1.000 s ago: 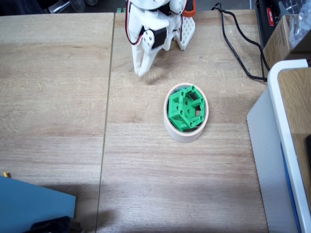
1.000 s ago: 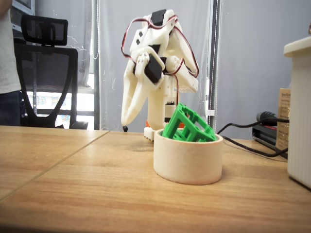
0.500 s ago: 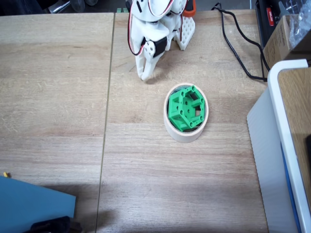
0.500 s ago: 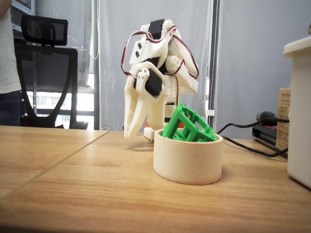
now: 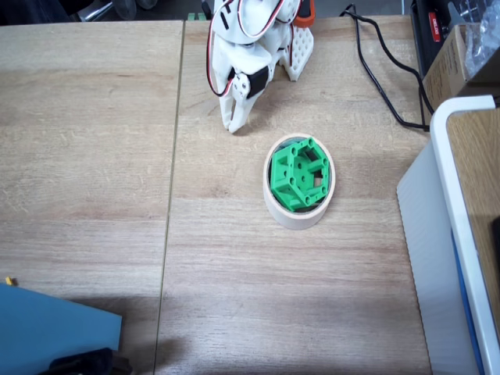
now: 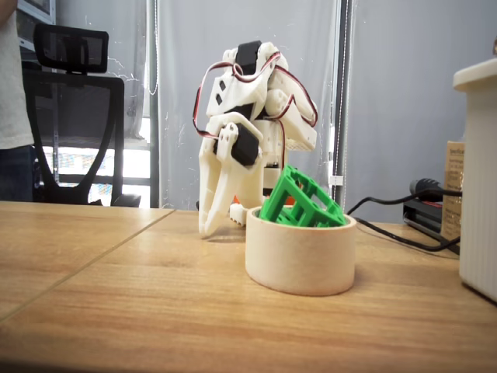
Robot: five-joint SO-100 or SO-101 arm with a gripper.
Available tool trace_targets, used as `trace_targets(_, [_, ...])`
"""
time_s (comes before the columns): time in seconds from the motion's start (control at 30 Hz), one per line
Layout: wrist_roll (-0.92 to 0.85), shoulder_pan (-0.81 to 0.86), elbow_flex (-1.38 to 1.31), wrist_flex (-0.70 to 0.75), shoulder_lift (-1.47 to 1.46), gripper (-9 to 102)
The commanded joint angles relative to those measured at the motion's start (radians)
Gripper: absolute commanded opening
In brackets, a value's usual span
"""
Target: Grasp a component and put it in the bin.
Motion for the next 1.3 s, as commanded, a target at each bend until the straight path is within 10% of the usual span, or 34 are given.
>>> trace_targets(0.0, [-0.005, 0.009, -0.003, 0.017, 0.003, 0])
trace_targets(1.27, [0.008, 0.005, 0.071, 0.018, 0.002, 0])
